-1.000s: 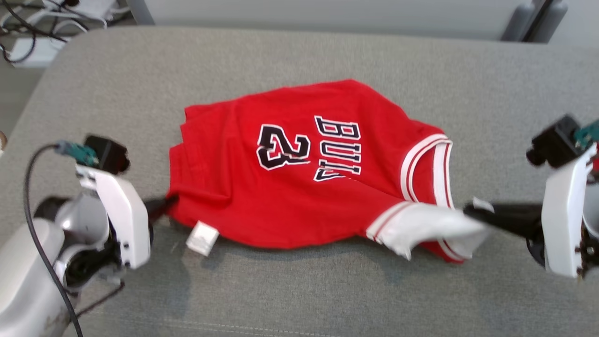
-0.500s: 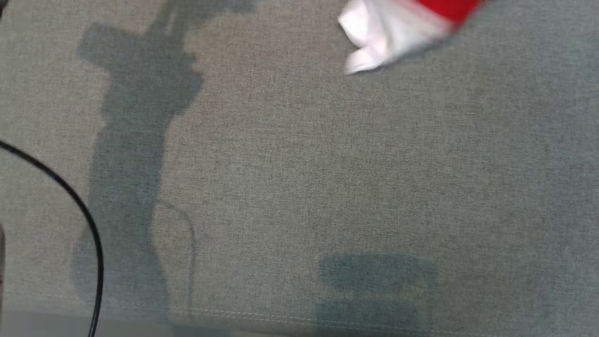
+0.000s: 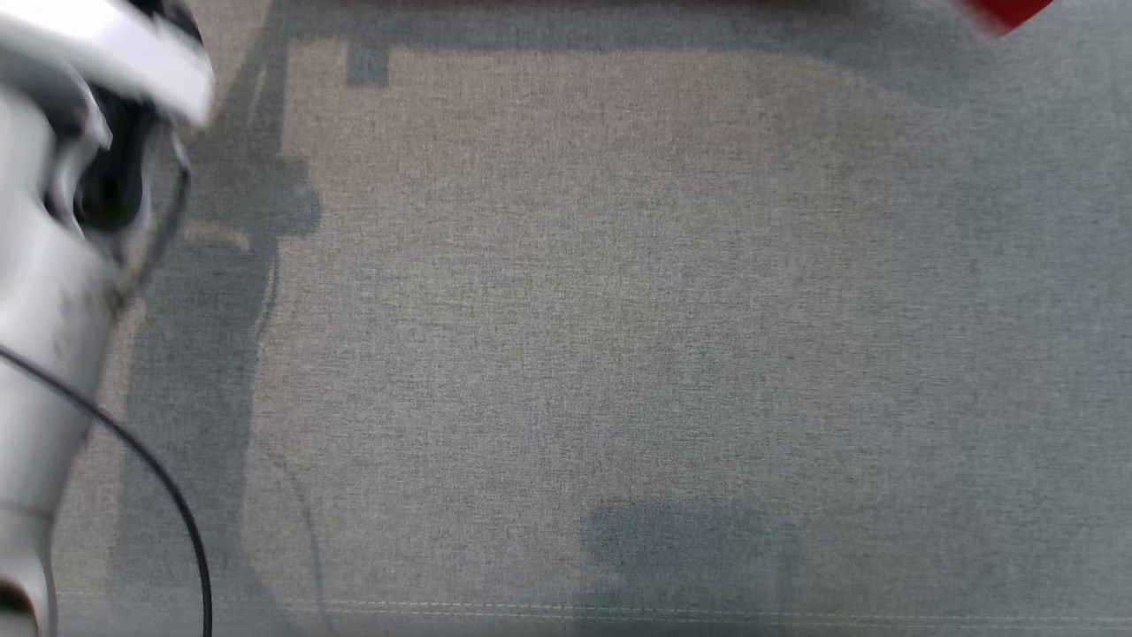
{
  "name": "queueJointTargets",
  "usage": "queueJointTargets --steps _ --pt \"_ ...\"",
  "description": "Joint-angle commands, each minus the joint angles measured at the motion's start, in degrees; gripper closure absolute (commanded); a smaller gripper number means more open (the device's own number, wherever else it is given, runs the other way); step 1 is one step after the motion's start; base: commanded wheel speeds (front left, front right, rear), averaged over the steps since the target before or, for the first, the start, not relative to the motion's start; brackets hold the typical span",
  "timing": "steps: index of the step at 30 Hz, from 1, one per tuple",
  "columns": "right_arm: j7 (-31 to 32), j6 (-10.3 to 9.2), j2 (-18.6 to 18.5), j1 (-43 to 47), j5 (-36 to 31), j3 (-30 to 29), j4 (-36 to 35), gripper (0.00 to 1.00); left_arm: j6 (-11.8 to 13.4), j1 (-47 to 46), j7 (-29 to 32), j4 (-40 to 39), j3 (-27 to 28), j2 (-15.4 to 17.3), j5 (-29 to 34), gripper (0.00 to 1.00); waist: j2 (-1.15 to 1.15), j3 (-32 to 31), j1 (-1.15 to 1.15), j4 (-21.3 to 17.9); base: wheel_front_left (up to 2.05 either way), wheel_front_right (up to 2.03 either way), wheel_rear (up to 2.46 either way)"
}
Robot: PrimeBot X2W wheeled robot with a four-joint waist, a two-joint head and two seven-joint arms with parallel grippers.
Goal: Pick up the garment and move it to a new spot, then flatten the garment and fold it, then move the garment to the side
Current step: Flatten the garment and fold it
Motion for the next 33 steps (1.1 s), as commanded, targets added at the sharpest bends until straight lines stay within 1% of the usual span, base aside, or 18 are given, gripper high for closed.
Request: queueJointTargets --steps 1,4,7,11,13,18,23,26,30,33 --pt "3.05 0.0 -2.77 5.6 3.81 1.45 -3.96 1.0 -0.39 2.81 -0.81 -0.81 -0.09 3.81 -1.7 1.0 0.0 -1.28 0.0 -0.41 0.0 0.0 0.0" --pt "8.39 0.0 -6.42 13.0 10.39 4.94 -9.51 1.0 -0.4 9.72 -1.84 -0.5 -2.52 4.72 -5.9 1.0 0.0 -3.58 0.0 -0.62 0.0 0.0 0.0" --pt "10.8 0.0 -8.97 19.32 14.6 7.48 -13.16 1.0 -0.4 15.22 -2.73 -0.73 -5.83 5.61 -7.67 1.0 0.0 -6.37 0.0 -0.4 0.0 0.0 0.0" --pt "10.32 0.0 -9.78 26.18 17.56 9.68 -15.77 1.0 -0.4 20.9 -3.79 -0.98 -8.3 5.5 -11.33 1.0 0.0 -10.19 0.0 0.09 0.0 0.0 0.0" --pt "10.29 0.0 -9.96 29.12 18.81 10.65 -16.44 1.0 -0.4 23.03 -4.44 -0.76 -9.74 5.88 -11.68 1.0 0.0 -11.92 0.0 0.44 0.0 0.0 0.0" --pt "10.91 0.0 -10.95 34.21 20.78 12.3 -17.28 1.0 -0.4 28.22 -5.64 0.82 -10.69 5.35 -14.35 1.0 0.0 -15.84 0.0 0.91 0.0 0.0 0.0" --pt "10.49 0.0 -11.28 37.29 20.82 13.35 -17.39 1.0 -0.4 31.7 -6.16 2.09 -10.84 4.9 -15.0 1.0 0.0 -18.62 0.0 1.0 0.0 0.0 0.0" --pt "9.25 0.0 -11.13 39.41 20.92 13.66 -17.69 1.0 -0.4 33.61 -6.32 3.6 -10.8 4.85 -13.43 1.0 0.0 -20.32 0.0 1.08 0.0 0.0 0.0" --pt "9.43 0.0 -11.36 42.77 22.28 14.72 -18.32 1.0 -0.4 36.85 -6.35 4.25 -9.3 4.12 -11.31 1.0 0.0 -22.26 0.0 1.27 0.0 0.0 0.0" --pt "10.84 0.0 -12.65 44.49 23.85 15.31 -19.42 1.0 -0.4 39.31 -6.19 3.51 -10.94 5.15 -9.91 1.0 0.0 -22.85 0.0 1.28 0.0 0.0 0.0"
